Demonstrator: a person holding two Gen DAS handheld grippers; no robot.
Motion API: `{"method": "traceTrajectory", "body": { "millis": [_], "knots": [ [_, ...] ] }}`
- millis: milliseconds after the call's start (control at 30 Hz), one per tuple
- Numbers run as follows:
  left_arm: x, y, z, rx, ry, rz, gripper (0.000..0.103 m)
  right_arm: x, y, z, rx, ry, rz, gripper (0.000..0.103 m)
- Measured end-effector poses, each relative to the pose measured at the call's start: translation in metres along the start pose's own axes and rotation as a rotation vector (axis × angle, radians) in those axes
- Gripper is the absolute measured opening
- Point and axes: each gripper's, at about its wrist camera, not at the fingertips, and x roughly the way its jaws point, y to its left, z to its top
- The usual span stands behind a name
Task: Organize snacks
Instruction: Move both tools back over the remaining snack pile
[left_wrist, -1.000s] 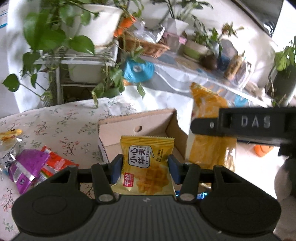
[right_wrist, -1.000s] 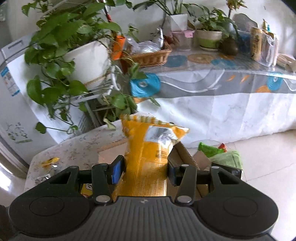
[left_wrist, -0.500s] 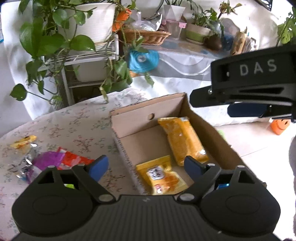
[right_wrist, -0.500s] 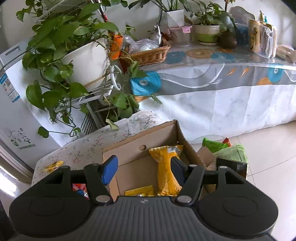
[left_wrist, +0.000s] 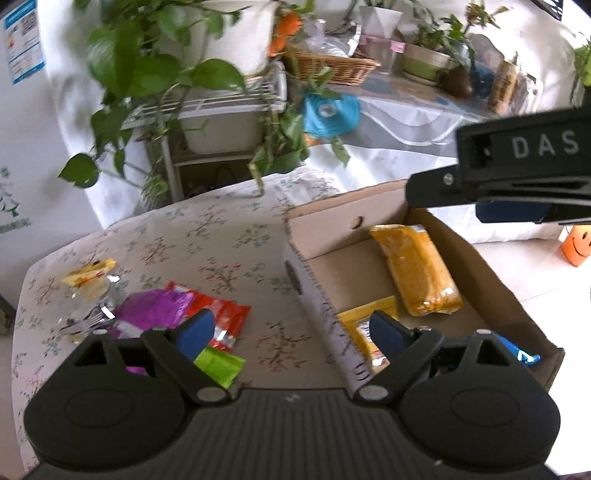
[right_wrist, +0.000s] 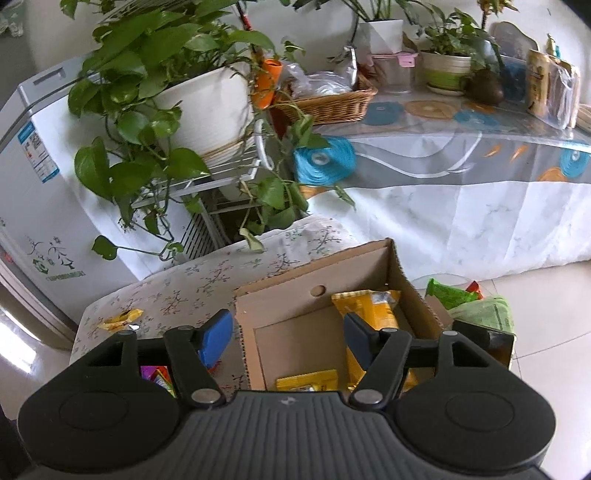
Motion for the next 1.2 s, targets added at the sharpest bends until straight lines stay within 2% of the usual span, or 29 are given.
{"method": "traceTrajectory", "body": {
  "millis": [533,733,967,1067,1200],
  "knots": [
    [-0.025,0.142,-0.013,-0.197,-0.018,0.132,0.092,0.022,0.048,-0.007,-0.117,0.031,0.088,0.076],
    [-0.015,0.183,-0.018,-0.304,-0.004,0.161,0.093,0.039,0.069,-0.016,-0.149,0.092,0.145,0.076],
    [0.007,0.184,-0.008,-0.388,-0.034,0.107,0.093,0.065,0.098,-0.035,-0.229,0.183,0.145,0.076],
    [0.023,0.175,0.005,-0.38,-0.057,0.121,0.094,0.076,0.104,-0.044,-0.25,0.208,0.124,0.076],
    [0.05,0.165,0.016,-0.334,-0.047,0.151,0.095,0.091,0.111,-0.057,-0.28,0.226,0.084,0.076]
  ]
}}
